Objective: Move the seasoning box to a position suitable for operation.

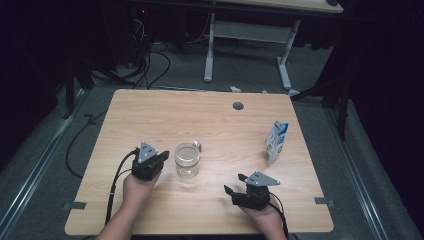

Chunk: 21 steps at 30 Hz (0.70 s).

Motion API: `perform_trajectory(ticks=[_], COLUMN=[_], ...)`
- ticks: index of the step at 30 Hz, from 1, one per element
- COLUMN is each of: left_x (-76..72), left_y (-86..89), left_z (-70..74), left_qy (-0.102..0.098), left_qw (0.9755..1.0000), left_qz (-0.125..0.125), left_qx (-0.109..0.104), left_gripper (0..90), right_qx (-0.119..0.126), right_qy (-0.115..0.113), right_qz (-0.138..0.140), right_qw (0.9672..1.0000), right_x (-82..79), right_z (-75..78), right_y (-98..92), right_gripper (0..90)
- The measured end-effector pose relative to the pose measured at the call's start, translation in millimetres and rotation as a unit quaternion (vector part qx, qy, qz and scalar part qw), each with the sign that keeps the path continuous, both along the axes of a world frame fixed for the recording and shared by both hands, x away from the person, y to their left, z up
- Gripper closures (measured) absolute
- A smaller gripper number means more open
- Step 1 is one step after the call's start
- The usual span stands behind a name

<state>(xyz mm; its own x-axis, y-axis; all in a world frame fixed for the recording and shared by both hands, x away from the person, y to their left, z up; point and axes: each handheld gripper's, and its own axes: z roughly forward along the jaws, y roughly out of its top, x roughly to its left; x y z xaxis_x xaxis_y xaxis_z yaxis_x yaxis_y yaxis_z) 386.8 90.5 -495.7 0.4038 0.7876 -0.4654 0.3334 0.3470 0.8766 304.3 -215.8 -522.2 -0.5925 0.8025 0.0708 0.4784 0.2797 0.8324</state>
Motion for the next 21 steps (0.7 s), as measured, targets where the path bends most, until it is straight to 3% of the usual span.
perform_trajectory(ticks=[12, 21], left_x=[0.3, -12.4], left_y=[-13.5, -11.9], left_z=[1.0, 3.1], left_qy=[-0.014, -0.023], left_qw=[0.9997, 0.9997], left_qz=[-0.012, -0.012], left_qx=[0.016, 0.003], left_gripper=[89.8, 89.8], right_qx=[-0.002, -0.003], right_qy=[0.005, 0.005], right_qz=[0.000, 0.001], right_qw=[1.0000, 1.0000], right_x=[0.5, 0.7], right_z=[-3.5, -4.0], right_y=[0.4, 0.8], right_gripper=[30.0, 30.0])
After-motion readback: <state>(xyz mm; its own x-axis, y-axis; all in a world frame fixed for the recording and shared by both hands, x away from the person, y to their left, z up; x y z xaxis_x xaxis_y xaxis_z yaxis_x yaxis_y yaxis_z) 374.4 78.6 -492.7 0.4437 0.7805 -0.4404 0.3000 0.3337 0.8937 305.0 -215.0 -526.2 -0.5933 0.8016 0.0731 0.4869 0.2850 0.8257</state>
